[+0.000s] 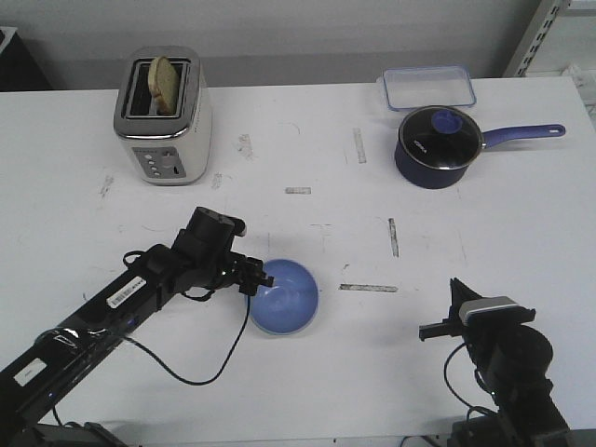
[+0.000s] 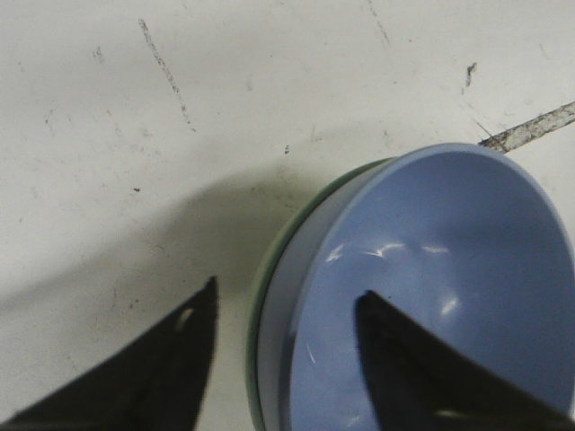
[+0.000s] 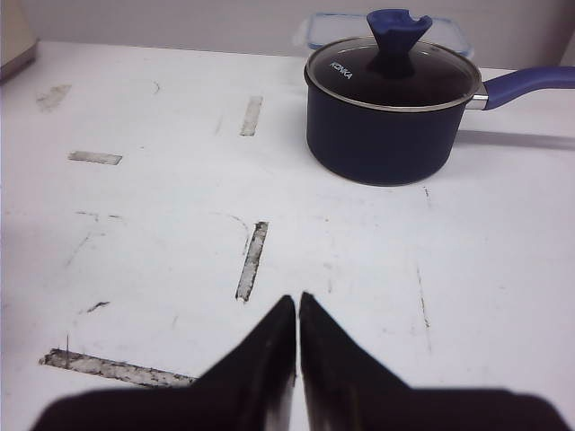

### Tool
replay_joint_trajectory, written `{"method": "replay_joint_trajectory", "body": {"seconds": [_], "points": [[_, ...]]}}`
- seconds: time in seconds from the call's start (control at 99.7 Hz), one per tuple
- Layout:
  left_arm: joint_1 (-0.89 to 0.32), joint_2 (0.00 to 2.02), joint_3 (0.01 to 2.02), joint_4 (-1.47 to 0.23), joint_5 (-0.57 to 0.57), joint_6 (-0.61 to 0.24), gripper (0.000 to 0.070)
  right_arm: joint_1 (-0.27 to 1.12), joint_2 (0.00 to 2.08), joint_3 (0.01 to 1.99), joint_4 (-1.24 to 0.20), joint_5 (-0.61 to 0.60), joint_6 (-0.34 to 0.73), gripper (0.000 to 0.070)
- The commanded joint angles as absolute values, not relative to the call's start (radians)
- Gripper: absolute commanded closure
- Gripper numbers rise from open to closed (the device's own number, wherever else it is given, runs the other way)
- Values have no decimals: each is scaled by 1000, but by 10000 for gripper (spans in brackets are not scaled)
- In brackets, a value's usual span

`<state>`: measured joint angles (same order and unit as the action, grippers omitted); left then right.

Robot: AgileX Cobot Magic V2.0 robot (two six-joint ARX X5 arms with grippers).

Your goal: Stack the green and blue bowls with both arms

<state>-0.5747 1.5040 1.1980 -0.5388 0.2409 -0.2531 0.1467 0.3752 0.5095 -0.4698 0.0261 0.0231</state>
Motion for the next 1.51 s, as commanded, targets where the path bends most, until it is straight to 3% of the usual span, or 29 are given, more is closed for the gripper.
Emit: {"method": "replay_joint_trajectory", "body": {"seconds": [0.0, 0.1, 0.391, 0.441, 0.582, 0.672, 0.783, 0.993, 1.094, 1.495], "points": [[-583, 1517, 1222, -538, 245, -252, 146, 146, 382, 509, -457, 27, 26, 700], [-583, 1517, 1227, -540, 245, -256, 33, 146, 382, 509, -457, 27, 26, 700], [-569, 1513, 1332, -584, 244, -235, 75, 146, 382, 509, -457, 27, 26, 700], [-560, 1512, 1353, -586, 244, -211, 153, 146, 382, 509, -457, 27, 26, 700], [-516, 1509, 1420, -610, 241, -110, 538, 146, 382, 509, -457, 27, 26, 700], [-483, 1508, 1455, -638, 239, -29, 700, 146, 382, 509, -457, 27, 26, 700], [-435, 1497, 1478, -678, 216, 20, 699, 146, 382, 509, -457, 27, 26, 700], [-324, 1433, 1477, -788, 39, 64, 699, 146, 382, 509, -457, 27, 25, 700], [-271, 1374, 1452, -782, 26, 80, 699, 146, 382, 509, -457, 27, 25, 700], [-89, 931, 979, -427, 25, 78, 699, 146, 382, 509, -457, 27, 25, 700]]}}
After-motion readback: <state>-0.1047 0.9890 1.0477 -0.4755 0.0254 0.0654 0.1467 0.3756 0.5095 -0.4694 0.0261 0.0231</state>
